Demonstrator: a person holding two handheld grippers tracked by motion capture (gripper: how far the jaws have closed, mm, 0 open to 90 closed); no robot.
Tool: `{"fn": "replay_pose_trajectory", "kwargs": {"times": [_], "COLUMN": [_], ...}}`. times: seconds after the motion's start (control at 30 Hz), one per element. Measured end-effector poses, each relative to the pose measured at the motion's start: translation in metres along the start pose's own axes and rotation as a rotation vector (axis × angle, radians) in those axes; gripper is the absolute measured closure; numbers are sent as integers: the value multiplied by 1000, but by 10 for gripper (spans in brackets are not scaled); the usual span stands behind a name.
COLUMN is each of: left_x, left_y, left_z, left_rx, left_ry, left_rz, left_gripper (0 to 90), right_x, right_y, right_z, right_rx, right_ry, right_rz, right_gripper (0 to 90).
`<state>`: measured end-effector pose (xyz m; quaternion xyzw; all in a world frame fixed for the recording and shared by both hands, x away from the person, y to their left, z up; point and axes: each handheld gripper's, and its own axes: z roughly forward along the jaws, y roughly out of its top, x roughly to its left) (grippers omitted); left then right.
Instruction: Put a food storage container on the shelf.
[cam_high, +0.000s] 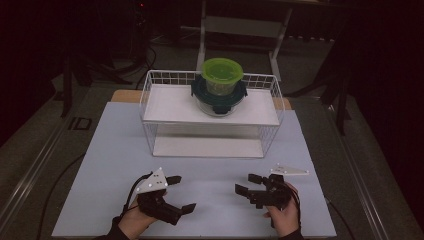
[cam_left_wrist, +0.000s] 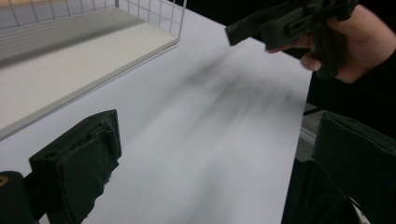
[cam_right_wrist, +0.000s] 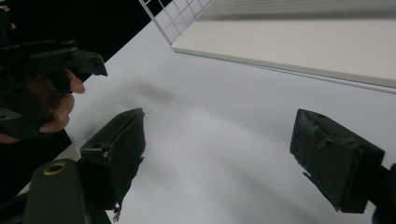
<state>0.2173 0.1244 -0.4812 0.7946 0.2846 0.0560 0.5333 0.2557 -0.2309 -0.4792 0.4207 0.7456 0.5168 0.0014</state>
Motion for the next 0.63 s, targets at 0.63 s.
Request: {"fn": "replay_pose_trajectory", "kwargs": {"times": [0.63], "left_x": [6], "left_y": [-16], "left_z": [9], "left_rx": [2], "left_ry": [19], "left_rz": [13], "left_gripper": [8], "right_x": [-16], "right_y": [-7], "right_z": [-9], "right_rx": [-35], "right_ry": [-63], "right_rz": [-30], "right_gripper": [179]}}
